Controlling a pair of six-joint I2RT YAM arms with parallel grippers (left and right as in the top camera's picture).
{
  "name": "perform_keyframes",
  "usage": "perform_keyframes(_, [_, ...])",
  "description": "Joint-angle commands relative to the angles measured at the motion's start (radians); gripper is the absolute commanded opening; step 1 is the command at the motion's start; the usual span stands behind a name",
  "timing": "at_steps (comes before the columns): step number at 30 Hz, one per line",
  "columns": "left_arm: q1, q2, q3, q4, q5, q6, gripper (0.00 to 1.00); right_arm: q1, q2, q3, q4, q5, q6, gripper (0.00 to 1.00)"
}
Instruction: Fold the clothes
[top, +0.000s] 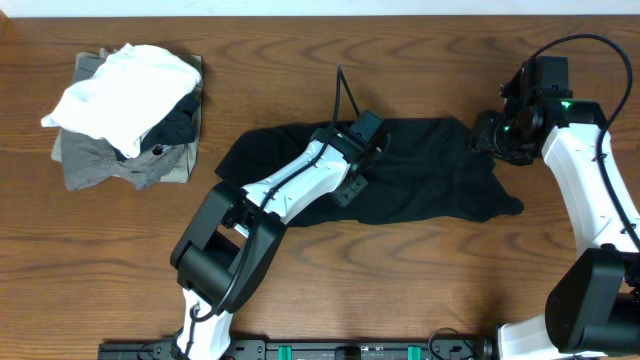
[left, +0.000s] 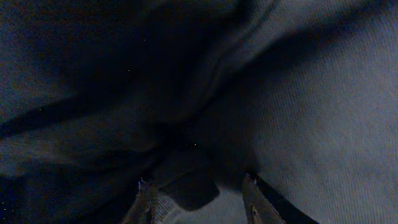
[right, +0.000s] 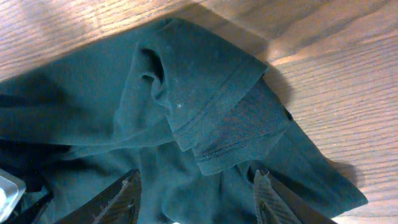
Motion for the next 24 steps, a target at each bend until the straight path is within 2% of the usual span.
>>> perform_keyframes(1, [0.0,-0.008,0.001,0.024,-0.023,-0.032,0.46,-0.002,-0.023,0.006,-0.001,0.002,-0.009,0.56])
perform_keyframes(4, [0.0,-0.003,0.001,0.034,-0.023,-0.032,0.46,-0.002,-0.023,0.006,-0.001,0.002,-0.009,0.55])
perform_keyframes(5, [0.0,0.0,0.001,0.033,-0.024,-0.031,0.42,-0.002,-0.023,0.006,-0.001,0.002,-0.01,0.56])
perform_keyframes(11, [0.0,0.013,0.002,0.033,-0.171,-0.036,0.08,-0.002,-0.023,0.006,-0.001,0.002,-0.009,0.56])
perform_keyframes(14, [0.0,0.0,0.006,0.023,-0.251,-0.047,0.06,-0.002,-0.023,0.006,-0.001,0.002,-0.009,0.56])
perform_keyframes(21, [0.002,-0.124,0.027,-0.057,-0.261,-0.047,0.06,-0.002,-0.023,0.006,-0.003,0.007,-0.012,0.57])
perform_keyframes(24, [0.009,-0.216,0.027,-0.08,-0.264,-0.047,0.06,-0.002,-0.023,0.006,-0.005,0.035,-0.017,0.64])
